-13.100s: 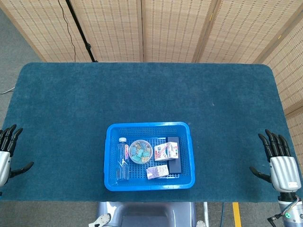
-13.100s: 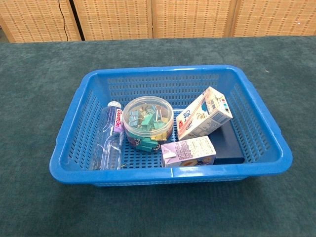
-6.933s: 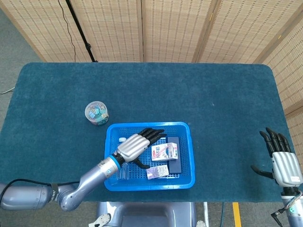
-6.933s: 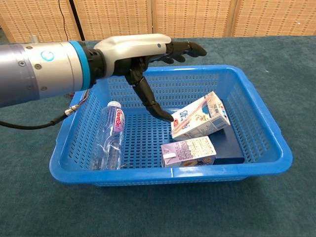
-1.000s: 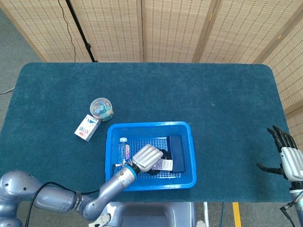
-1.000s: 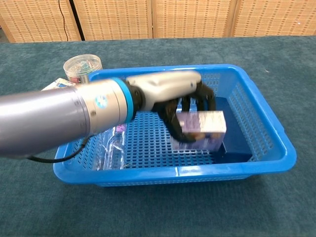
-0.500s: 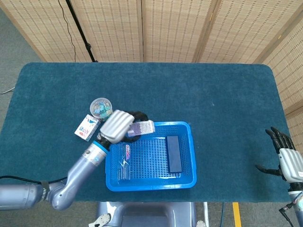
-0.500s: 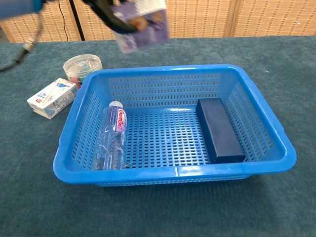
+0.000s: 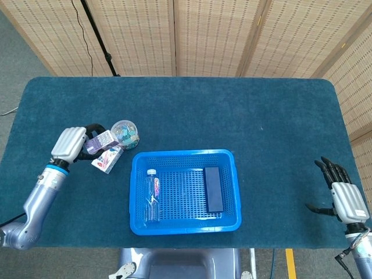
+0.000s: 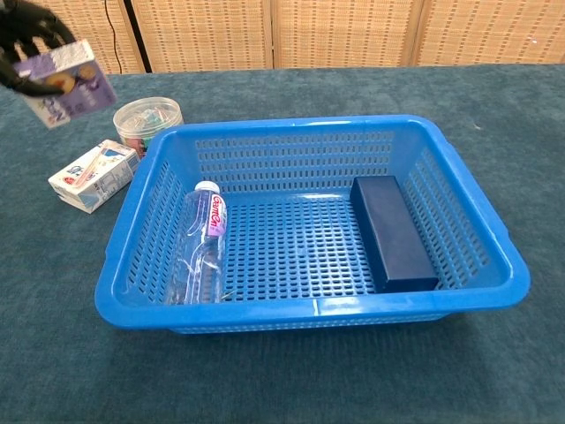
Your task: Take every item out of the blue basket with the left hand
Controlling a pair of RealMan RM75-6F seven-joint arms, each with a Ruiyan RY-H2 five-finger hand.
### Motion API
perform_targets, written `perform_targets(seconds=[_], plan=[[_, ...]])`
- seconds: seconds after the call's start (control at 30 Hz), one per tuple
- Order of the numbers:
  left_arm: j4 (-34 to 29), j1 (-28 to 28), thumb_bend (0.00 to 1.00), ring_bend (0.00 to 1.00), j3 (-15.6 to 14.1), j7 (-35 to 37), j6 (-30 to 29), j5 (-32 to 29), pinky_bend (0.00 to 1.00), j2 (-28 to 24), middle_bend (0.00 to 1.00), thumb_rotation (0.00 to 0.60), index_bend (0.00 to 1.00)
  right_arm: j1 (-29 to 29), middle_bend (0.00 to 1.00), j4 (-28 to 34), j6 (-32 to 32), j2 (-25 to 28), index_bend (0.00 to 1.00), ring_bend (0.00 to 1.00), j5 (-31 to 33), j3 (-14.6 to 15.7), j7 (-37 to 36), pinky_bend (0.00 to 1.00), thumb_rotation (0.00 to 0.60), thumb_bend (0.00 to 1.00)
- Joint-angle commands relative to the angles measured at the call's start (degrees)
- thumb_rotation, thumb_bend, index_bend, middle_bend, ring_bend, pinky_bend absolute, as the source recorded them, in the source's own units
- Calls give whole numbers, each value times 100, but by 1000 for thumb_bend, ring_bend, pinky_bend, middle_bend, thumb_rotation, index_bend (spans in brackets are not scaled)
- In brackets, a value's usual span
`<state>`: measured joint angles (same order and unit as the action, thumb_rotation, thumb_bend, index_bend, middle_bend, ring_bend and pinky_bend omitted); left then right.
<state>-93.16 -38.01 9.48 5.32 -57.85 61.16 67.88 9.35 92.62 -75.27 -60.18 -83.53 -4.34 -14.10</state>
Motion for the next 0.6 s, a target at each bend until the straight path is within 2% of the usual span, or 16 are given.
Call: perform_targets(seconds=[0.03, 0.2, 0.23, 0.27, 0.33, 0.37, 0.43, 0.53, 0.6], plan=[[540, 164, 439, 425, -156, 508, 283, 289, 541, 352, 402, 600, 508, 29, 0, 17, 31, -18, 0, 0, -1, 1, 29, 0, 600, 0], [756, 177, 436, 391, -90, 821, 296, 529, 529, 568, 378, 600, 484, 53, 0, 14, 55, -33, 0, 0, -7, 9, 56, 0, 600, 0], [762, 163, 425, 352, -90, 849, 322, 584, 500, 590, 333, 600, 442, 56, 0, 11, 65, -32, 0, 0, -4, 13, 51, 0, 600, 0], [747, 145, 410, 290, -102, 912, 399, 643, 453, 584, 266, 600, 382, 56, 0, 7, 68, -29, 0, 0, -1, 16, 46, 0, 600, 0], [705, 94, 307, 66, -136, 1092, 634, 763, 191, 510, 51, 600, 109, 50, 0, 2, 59, -23, 0, 0, -3, 23, 34, 0, 600, 0], [673, 70, 241, 5, -136, 1212, 741, 814, 76, 461, 1, 600, 21, 45, 0, 3, 51, -19, 0, 0, -5, 27, 26, 0, 600, 0], [624, 51, 149, 0, -103, 1466, 829, 947, 1, 382, 0, 600, 0, 34, 0, 0, 36, -11, 0, 0, -7, 34, 15, 0, 600, 0], [560, 80, 68, 0, -26, 1740, 646, 1245, 0, 338, 0, 600, 0, 14, 0, -4, 10, 2, 0, 0, 5, 39, -6, 0, 600, 0], [497, 103, 50, 0, 4, 1848, 475, 1462, 0, 312, 0, 600, 0, 5, 0, -5, -4, 7, 0, 0, 10, 39, -14, 0, 600, 0]])
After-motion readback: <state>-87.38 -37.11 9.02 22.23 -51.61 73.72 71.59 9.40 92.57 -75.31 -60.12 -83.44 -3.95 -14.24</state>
